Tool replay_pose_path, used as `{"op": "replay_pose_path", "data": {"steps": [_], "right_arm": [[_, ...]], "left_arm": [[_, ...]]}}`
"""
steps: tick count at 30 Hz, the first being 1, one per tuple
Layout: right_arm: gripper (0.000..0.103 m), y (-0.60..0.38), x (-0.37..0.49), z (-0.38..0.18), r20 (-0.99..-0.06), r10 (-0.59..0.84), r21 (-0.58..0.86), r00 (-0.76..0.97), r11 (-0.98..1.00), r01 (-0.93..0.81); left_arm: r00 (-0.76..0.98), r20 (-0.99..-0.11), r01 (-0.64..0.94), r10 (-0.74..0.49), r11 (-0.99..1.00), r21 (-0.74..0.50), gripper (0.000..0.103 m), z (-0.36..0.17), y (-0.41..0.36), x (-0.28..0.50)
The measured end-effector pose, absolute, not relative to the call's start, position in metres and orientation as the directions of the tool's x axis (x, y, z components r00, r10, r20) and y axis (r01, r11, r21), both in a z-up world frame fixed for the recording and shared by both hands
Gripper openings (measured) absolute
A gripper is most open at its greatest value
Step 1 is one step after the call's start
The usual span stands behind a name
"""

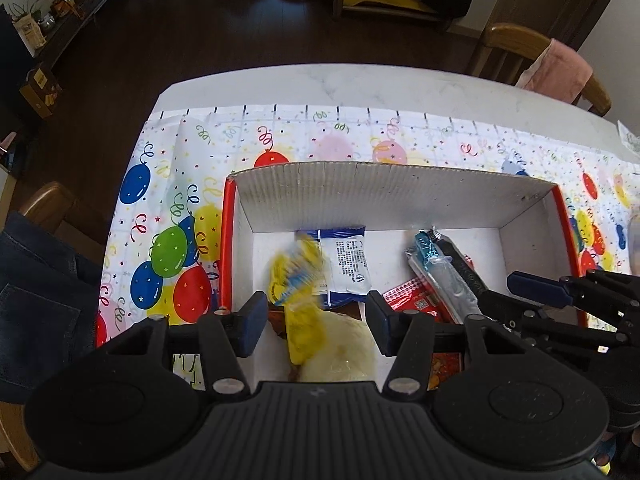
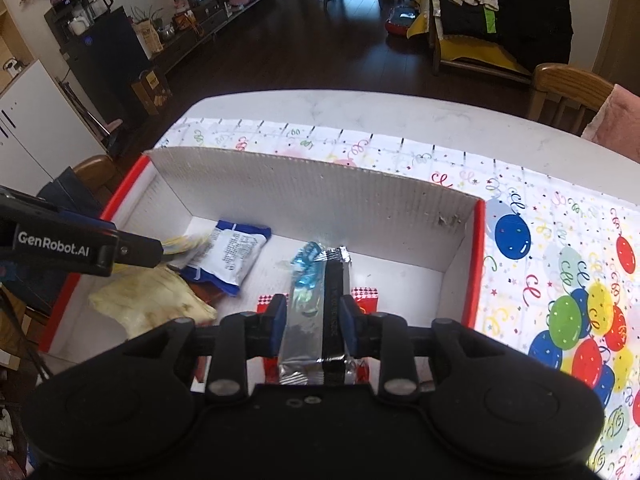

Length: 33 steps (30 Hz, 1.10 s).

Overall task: Organize snacks
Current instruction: 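Open both tools to drop the candies in the box, then withdraw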

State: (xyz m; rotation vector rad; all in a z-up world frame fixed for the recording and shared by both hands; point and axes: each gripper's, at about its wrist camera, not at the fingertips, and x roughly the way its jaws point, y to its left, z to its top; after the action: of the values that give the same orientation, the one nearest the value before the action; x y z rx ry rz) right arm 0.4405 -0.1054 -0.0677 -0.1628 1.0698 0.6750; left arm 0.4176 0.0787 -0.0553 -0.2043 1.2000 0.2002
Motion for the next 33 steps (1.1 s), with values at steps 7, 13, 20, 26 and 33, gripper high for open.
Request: {"op": "replay_pose_path", "data": {"steps": [7, 13, 20, 26, 33], "right_arm": [[0.037, -0.113, 0.417, -0.045, -0.829, 0.454, 0.203, 0.326, 0.788, -0.581], [0.042, -0.116, 0.393, -0.026, -0.806, 0.471, 0.208, 0.358, 0.792, -0.575], [0.05, -0.121, 0.361, -0.007, -0.778, 0.495, 0.222, 0.386, 0.792, -0.569], [0.06, -0.124, 0.333, 0.007, -0.752, 0.515, 0.232, 0.411, 0.791, -0.567], [0.073, -0.132, 0.301, 0.016, -0.716, 0.547, 0.252, 0.434, 0.782, -0.57]], "left_arm": [[0.409, -0.912, -0.236, 0.031, 0.969, -0.072, 0.055, -0.037, 0.075, 0.393], [0.461, -0.887, -0.211, 0.02, 0.974, -0.088, 0.057, -0.02, 0.071, 0.365], [0.509, -0.861, -0.171, -0.001, 0.98, -0.103, 0.059, 0.0, 0.066, 0.326], [0.549, -0.836, -0.131, -0.024, 0.985, -0.114, 0.062, 0.013, 0.062, 0.292], [0.592, -0.805, -0.113, -0.03, 0.986, -0.119, 0.069, 0.021, 0.063, 0.253]]}}
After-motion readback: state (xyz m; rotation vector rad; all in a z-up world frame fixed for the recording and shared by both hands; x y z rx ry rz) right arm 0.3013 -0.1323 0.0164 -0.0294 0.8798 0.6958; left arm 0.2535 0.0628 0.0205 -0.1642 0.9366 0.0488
